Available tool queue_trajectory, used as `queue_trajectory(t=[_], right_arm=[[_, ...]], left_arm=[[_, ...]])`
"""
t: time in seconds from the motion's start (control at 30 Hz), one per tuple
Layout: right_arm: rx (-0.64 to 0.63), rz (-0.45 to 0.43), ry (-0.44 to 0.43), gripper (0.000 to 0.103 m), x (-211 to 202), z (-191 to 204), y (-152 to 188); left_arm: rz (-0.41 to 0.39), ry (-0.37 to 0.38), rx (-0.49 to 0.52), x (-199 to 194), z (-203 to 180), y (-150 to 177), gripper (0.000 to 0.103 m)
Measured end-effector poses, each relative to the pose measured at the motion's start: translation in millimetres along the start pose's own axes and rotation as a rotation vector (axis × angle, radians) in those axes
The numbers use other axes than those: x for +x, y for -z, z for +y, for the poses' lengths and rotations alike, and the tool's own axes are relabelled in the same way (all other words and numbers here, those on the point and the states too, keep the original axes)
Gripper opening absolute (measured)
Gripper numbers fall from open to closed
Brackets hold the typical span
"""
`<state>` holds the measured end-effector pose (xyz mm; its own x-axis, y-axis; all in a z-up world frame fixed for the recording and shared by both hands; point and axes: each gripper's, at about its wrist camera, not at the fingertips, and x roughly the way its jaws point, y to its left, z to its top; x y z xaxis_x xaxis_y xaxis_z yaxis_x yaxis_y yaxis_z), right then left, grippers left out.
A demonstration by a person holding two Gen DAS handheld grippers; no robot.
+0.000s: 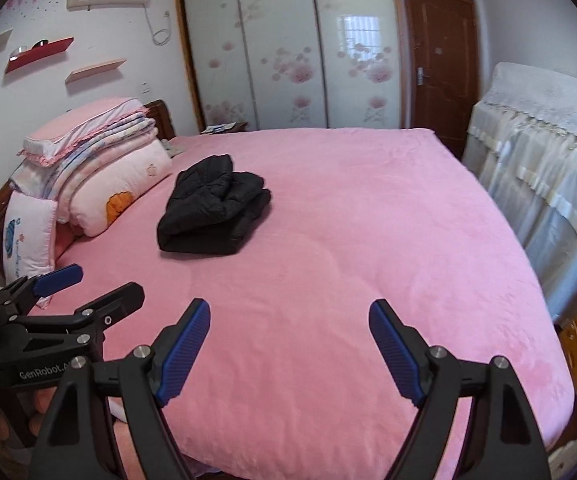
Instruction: Fold large clothes
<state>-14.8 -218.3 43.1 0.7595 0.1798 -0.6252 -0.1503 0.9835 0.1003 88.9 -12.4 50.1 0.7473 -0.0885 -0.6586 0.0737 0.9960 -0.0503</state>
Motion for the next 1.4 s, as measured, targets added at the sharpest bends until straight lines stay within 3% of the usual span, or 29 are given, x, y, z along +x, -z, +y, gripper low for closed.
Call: queue_trajectory(t=[0.3, 0.53, 1.4], right_arm=[[0.026, -0.055, 0.012, 0.082, -23.4, -4.9, 28.0], [0.014, -0.042, 0.026, 0.082, -22.2, -4.6, 39.4], [0.019, -0.018, 0.084, 0.082, -4.0, -14.0, 43.7]], left_arm=[[0.009, -0.021, -0.056, -17.3, -13.0, 27.5, 0.103], [0.026, -0.07, -0.068, -19.1, -16.3, 43.2, 0.102], [0.043, -0.13, -0.057, -10.6, -24.5, 46.2, 0.102]])
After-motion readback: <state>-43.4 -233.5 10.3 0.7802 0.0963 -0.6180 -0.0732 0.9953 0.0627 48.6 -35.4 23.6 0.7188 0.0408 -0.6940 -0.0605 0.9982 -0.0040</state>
